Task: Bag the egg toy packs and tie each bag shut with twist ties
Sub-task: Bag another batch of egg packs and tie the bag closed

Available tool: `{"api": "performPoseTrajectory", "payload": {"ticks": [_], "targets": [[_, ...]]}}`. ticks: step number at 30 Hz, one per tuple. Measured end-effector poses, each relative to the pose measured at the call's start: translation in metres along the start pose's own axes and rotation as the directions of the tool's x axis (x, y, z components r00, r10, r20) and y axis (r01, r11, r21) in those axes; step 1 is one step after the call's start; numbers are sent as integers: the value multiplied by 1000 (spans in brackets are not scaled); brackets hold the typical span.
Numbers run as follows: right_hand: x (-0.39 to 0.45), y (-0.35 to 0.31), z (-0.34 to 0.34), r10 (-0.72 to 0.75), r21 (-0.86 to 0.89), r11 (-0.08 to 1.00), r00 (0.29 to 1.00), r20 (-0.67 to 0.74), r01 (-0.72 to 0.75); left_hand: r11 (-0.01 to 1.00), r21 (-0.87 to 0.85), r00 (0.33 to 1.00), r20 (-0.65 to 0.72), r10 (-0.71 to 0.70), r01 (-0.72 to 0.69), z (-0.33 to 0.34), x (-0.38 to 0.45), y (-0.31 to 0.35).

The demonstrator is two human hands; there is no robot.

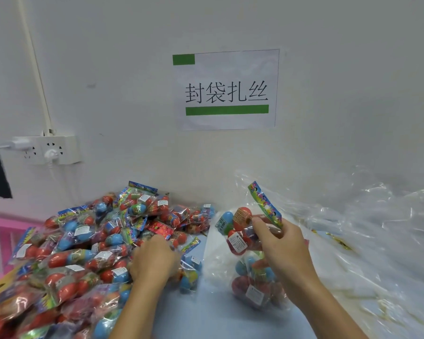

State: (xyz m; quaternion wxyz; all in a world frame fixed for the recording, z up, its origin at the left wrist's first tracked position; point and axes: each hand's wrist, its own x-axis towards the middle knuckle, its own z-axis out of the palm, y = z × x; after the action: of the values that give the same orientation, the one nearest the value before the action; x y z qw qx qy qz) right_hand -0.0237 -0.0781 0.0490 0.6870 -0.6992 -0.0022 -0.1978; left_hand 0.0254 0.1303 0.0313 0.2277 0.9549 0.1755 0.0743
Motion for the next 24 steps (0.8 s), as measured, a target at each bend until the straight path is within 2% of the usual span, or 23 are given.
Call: {"api": "performPoseTrajectory", "payload": {"ticks": [3, 5, 8, 10, 13, 17, 18, 21, 24], "targets": [[1, -3, -3, -15, 32, 999, 1000, -25, 15, 940, -339, 998, 24, 53, -42, -14, 1, 10], [2, -4, -4, -11, 47, 999, 998, -55, 13, 857, -502, 993, -70, 94, -116, -26, -5, 20], [4, -2, -5, 25, 60, 998, 994, -103, -19, 731, -625, 959, -237, 158, -275, -39, -22, 41], [3, -2, -3, 50, 49, 998, 993, -108, -45, 688, -618, 922, -318, 222, -380, -40, -36, 55], [-1, -1, 0, 65, -61, 996, 995, -71, -70, 667, -492, 821, -437, 368, -560, -27, -61, 74], [-3, 4, 5, 21, -189, 982, 999, 46, -12, 540, -454, 705, -488, 514, -708, -4, -85, 88], [-4, 3, 6, 37, -149, 989, 996, 85, -24, 525, -457, 696, -498, 517, -718, -2, -86, 89], [-5, -4, 6, 153, 148, 969, 949, 277, -199, 476, -503, 692, -535, 484, -721, -2, -82, 88], [-5, -6, 6, 161, 214, 945, 919, 359, -249, 419, -552, 691, -529, 493, -721, -3, -81, 88]]}}
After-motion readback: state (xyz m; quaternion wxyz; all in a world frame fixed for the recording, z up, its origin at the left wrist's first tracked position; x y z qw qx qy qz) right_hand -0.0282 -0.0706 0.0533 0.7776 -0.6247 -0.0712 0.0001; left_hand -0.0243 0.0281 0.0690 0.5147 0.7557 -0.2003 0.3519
